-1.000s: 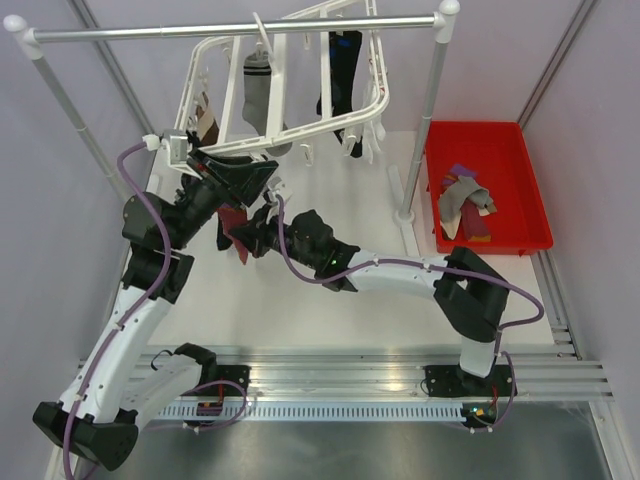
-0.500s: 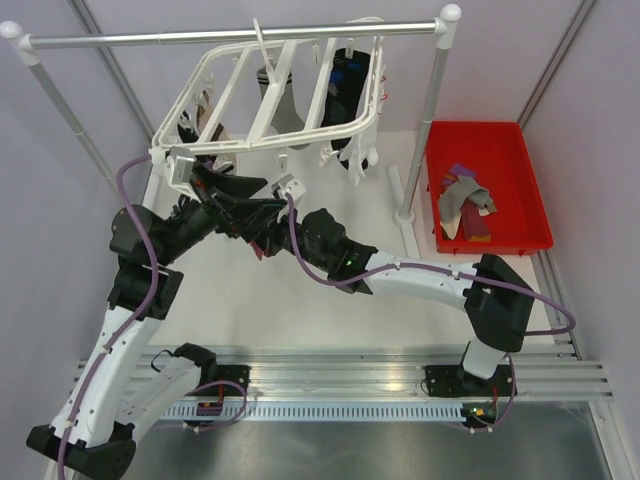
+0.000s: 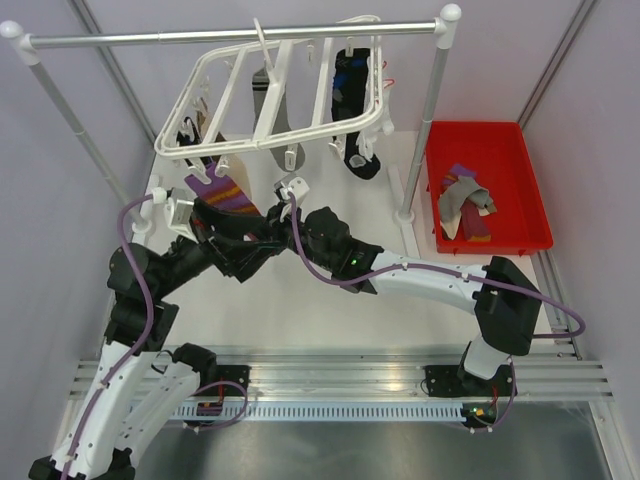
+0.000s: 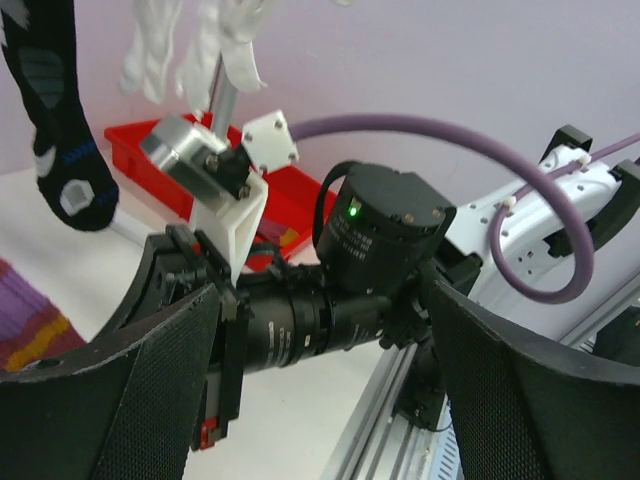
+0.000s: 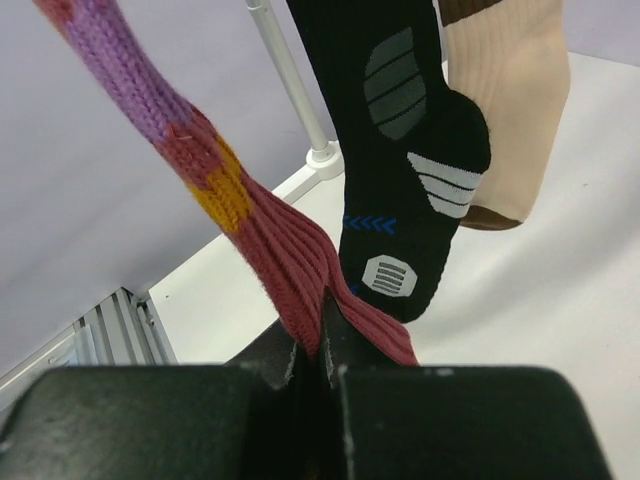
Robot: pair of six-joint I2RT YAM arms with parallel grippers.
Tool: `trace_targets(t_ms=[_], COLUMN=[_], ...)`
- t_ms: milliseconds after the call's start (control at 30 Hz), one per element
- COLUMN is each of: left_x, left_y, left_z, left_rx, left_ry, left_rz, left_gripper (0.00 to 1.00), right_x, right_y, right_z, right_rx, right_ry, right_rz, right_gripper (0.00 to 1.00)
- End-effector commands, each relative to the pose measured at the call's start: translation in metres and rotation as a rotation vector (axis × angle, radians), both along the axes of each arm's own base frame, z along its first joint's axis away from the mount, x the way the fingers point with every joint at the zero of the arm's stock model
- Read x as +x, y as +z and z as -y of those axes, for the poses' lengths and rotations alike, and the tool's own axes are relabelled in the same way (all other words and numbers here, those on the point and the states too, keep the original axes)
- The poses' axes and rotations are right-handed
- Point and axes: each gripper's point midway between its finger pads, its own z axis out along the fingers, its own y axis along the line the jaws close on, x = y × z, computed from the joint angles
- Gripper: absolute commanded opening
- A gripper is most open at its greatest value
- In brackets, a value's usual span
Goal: Remove the socks clipped to the hanger
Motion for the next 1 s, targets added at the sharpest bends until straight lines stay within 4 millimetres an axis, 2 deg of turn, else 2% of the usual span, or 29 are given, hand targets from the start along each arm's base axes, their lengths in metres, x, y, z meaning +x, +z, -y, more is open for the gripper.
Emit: trace_targets(t_ms=[0,167,400,600,967], left_x=[-0.004,-0.002,0.0,-0.006,-0.003], left_y=[-0.027,-0.047,-0.054,-0.045,-0.033], left_z=[0.003,-0.001,-0.007,-0.019,-0.052], left_rx=[0.03,0.031,0.041,0.024,-0.002], left_ry=[-0.029,0.001,0.047,0.114,0.317], left_rz=[-0.055,-0.084,-0.077,-0.029,0.007], left_gripper=[0.87,0.87,0.86,0.86,0.82], right_x=[-0.002,-0.001,-0.003,-0.006,-0.012], right_y=[0.025,0.023,0.028,0.036,0.031], right_z=[0.007,0.008,0.018,0.034,0.057], right_rx=[0.033,0.025,0.019,0.027,-0.001], right_ry=[-0.008,-0.018,-0.033,-0.059,-0.089], right_rz=[0.039,0.04,0.04,0.044,0.036], right_gripper=[0.01,0.01,0.01,0.01,0.01])
